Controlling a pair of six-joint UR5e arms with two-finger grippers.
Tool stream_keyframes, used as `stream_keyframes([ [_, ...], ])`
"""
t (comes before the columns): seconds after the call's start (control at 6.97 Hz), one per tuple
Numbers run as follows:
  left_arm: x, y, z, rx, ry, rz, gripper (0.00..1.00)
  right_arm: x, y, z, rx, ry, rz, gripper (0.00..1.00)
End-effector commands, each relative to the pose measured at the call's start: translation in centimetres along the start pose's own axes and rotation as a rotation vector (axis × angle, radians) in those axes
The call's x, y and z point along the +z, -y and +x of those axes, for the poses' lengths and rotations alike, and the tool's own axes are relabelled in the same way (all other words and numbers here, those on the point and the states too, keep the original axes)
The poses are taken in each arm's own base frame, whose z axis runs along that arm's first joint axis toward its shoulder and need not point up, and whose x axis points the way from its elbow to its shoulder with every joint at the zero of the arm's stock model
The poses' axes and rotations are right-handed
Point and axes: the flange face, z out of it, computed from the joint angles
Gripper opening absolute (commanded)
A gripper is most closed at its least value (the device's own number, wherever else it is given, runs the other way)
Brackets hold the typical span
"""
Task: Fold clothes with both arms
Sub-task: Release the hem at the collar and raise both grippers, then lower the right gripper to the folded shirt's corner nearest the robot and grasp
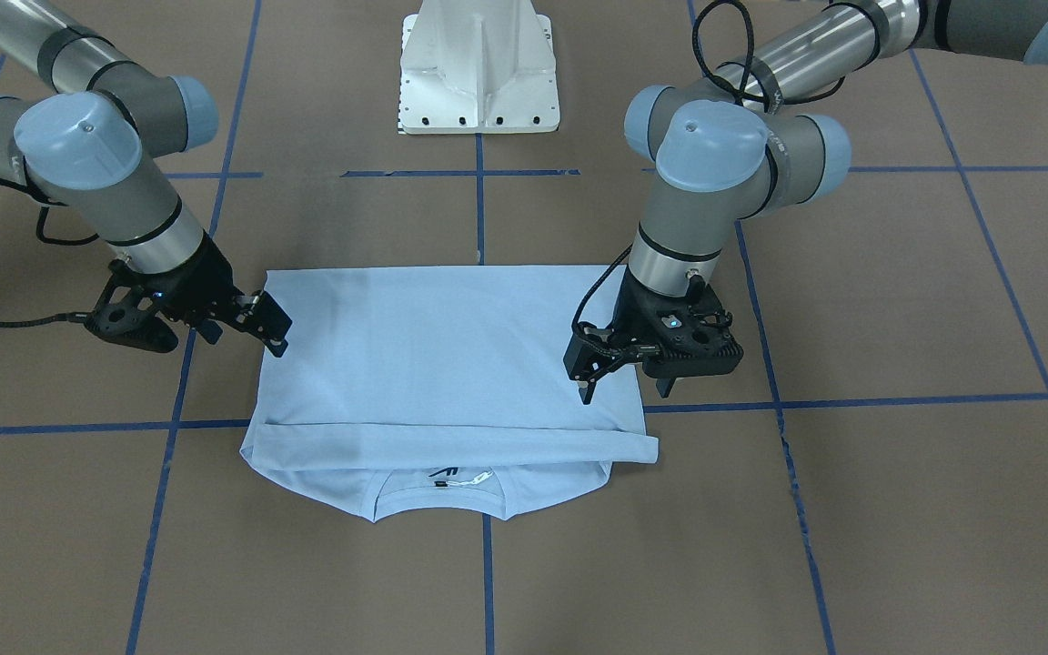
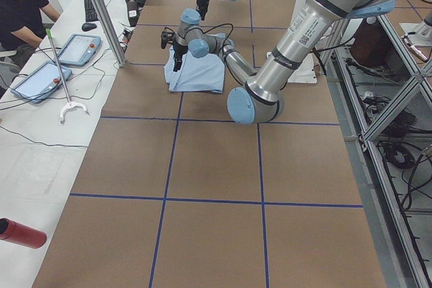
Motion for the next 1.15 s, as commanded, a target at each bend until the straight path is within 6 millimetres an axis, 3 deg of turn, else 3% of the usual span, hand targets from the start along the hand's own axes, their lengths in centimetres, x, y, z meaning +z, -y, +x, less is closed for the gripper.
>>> stream_keyframes([
  [0.0, -0.3, -0.1, -0.1, 0.001, -0.004, 0.001, 0.99, 0.9, -6.1, 0.5, -0.01, -0.009, -0.011, 1.0],
  [0.14, -0.8, -0.2, 0.2, 0.003, -0.014, 0.005, 0.99, 1.1, -6.8, 0.5, -0.005, -0.011, -0.018, 1.0],
  [0.29, -1.0, -0.2, 0.3, 0.004, -0.017, 0.006, 0.99, 2.0, -8.3, 2.4, -0.014, -0.043, -0.032, 1.0],
  [0.57, -1.1, -0.3, 0.4, 0.006, -0.022, 0.006, 0.99, 2.8, -9.6, 3.4, -0.026, -0.067, -0.038, 1.0],
  [1.0, -1.2, -0.3, 0.4, 0.006, -0.023, 0.007, 0.99, 4.6, -10.9, 3.1, -0.053, -0.088, -0.052, 0.96],
])
